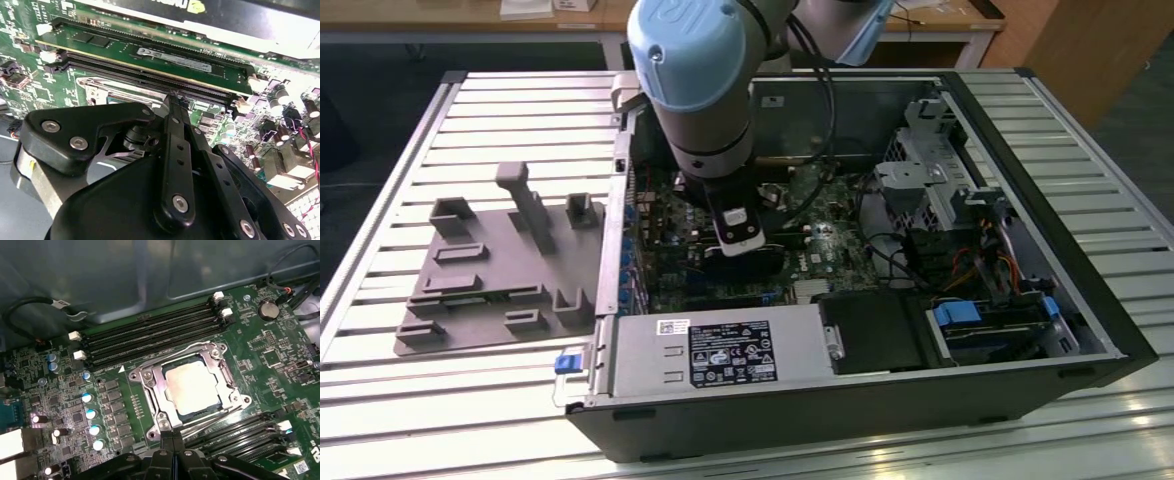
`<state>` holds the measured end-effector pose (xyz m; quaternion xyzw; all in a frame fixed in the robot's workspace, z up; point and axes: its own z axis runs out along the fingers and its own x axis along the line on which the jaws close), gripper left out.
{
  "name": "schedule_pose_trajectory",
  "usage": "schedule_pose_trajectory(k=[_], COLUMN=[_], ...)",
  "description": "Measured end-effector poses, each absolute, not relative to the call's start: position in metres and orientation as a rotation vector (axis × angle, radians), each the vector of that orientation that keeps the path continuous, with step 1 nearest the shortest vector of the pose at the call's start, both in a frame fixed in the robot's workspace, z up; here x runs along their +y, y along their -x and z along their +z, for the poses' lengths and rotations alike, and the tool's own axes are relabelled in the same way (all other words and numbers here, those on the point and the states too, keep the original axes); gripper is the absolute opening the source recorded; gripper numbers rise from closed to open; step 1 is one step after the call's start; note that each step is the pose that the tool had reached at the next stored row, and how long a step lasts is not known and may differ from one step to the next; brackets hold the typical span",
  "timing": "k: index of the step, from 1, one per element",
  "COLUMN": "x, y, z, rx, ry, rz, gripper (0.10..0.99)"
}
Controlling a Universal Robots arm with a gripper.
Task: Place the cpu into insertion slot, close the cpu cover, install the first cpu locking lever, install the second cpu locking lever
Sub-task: 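Install the second cpu locking lever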
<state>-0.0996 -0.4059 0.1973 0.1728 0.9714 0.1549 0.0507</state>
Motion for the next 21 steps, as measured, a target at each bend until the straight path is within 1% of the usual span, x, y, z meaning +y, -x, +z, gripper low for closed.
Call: schedule_pose_trajectory(k=[8,21], x=[-0.406,-0.406], y=[0.105,0.106], z=[0.194,0.187], rx=[2.954,2.952], ry=[-0.529,-0.531], rz=[0.513,0.539], gripper=[0.106,0.106])
